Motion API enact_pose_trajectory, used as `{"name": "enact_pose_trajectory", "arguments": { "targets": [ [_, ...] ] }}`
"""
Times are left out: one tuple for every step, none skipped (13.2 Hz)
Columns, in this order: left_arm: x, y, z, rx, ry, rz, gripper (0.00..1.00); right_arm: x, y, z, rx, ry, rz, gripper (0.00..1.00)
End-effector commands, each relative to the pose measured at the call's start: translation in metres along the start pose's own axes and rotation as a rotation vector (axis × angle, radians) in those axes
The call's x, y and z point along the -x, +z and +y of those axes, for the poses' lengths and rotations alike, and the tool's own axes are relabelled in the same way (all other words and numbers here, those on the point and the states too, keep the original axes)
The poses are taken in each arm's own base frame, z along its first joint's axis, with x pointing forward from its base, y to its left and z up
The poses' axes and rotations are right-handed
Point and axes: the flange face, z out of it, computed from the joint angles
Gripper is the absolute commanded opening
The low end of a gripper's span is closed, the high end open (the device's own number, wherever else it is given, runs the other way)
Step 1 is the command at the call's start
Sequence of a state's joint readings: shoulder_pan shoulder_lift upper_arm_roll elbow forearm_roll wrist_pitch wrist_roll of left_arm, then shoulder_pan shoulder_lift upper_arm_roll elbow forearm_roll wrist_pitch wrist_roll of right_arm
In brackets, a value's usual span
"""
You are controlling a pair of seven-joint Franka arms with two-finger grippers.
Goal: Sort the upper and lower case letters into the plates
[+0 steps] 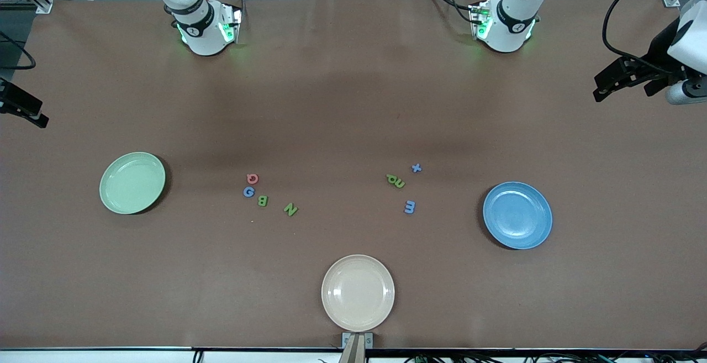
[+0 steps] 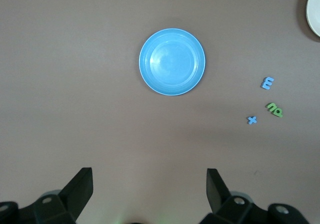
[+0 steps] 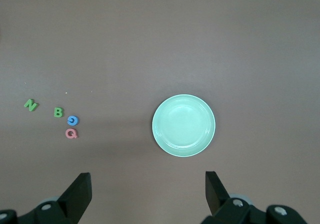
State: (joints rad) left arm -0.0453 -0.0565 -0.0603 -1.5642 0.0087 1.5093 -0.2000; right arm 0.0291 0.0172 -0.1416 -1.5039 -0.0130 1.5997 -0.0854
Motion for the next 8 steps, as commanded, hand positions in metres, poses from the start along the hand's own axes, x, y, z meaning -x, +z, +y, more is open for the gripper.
{"name": "enact_pose_trajectory", "arguments": {
  "targets": [
    [0.002, -0.006, -0.001, -0.013, 0.001, 0.020, 1.00, -0.001, -0.003, 0.003, -0.009, 0.005, 0.000, 1.00],
    [0.002, -0.006, -0.001, -0.014, 0.003, 0.020, 1.00, -0.001, -0.004, 0.003, -0.007, 0.005, 0.003, 1.00],
    [0.002, -0.006, -0.001, -0.014, 0.003, 0.020, 1.00, -0.001, -0.006, 0.003, -0.007, 0.005, 0.006, 1.00],
    [0.002, -0.007, -0.001, -0.014, 0.001, 0.021, 1.00, -0.001, -0.006, 0.003, -0.006, 0.005, 0.008, 1.00],
    [-0.002, -0.007, 0.002, -0.012, 0.006, 0.024, 1.00, -0.001, -0.007, 0.004, -0.006, 0.008, 0.009, 1.00],
    [-0.007, -0.003, 0.006, -0.013, 0.012, 0.015, 1.00, -0.002, -0.006, 0.003, -0.008, 0.007, 0.008, 1.00],
    [-0.013, 0.007, 0.016, -0.015, 0.026, -0.002, 1.00, -0.005, 0.001, -0.001, -0.009, 0.001, -0.004, 1.00],
    [-0.018, 0.023, 0.037, -0.020, 0.061, -0.035, 1.00, -0.008, 0.007, -0.004, -0.010, -0.003, -0.014, 1.00]
  ]
}}
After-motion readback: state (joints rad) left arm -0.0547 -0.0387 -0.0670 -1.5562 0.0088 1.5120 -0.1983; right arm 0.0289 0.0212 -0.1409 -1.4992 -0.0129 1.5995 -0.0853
